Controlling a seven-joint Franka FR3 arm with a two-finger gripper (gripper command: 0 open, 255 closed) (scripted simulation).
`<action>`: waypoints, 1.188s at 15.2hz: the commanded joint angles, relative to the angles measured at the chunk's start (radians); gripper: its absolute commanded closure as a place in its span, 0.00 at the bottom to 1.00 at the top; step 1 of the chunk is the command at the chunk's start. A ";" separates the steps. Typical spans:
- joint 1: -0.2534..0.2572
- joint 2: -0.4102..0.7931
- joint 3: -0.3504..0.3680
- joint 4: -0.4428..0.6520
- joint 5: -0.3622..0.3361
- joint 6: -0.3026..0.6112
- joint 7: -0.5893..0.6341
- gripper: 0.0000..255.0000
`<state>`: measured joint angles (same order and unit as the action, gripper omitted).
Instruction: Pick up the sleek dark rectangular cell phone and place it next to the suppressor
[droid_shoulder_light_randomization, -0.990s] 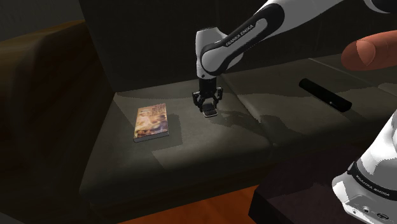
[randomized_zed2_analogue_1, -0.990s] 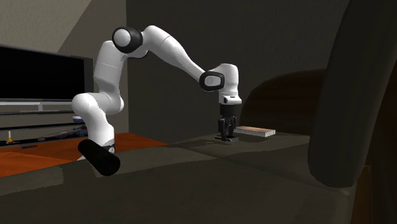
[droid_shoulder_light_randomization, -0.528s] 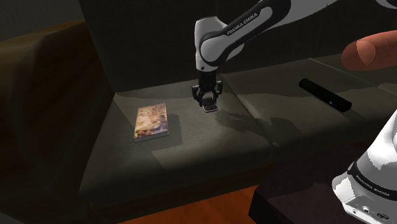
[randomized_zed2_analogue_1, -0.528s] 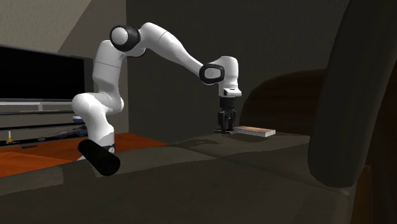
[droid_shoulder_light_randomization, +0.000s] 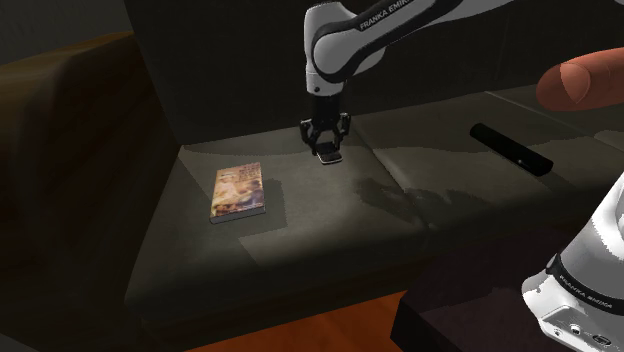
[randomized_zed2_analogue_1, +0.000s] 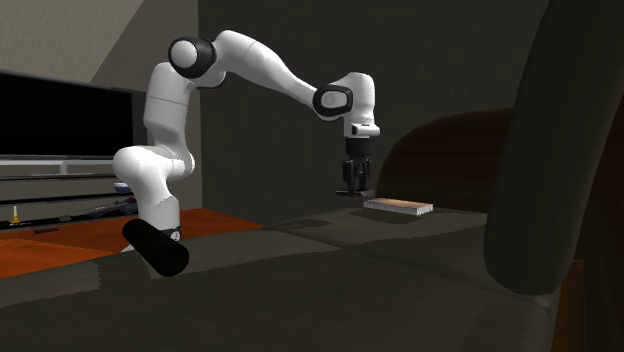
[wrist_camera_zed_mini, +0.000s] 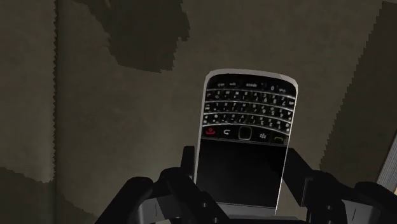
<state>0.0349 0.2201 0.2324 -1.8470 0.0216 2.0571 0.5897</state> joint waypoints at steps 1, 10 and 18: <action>-0.001 -0.008 0.000 0.019 0.002 -0.028 -0.001 1.00; -0.030 -0.076 -0.014 0.024 0.020 -0.101 -0.046 1.00; -0.129 -0.216 -0.092 -0.147 0.051 -0.079 -0.235 1.00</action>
<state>-0.0811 0.0226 0.1519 -1.9660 0.0690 1.9695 0.3825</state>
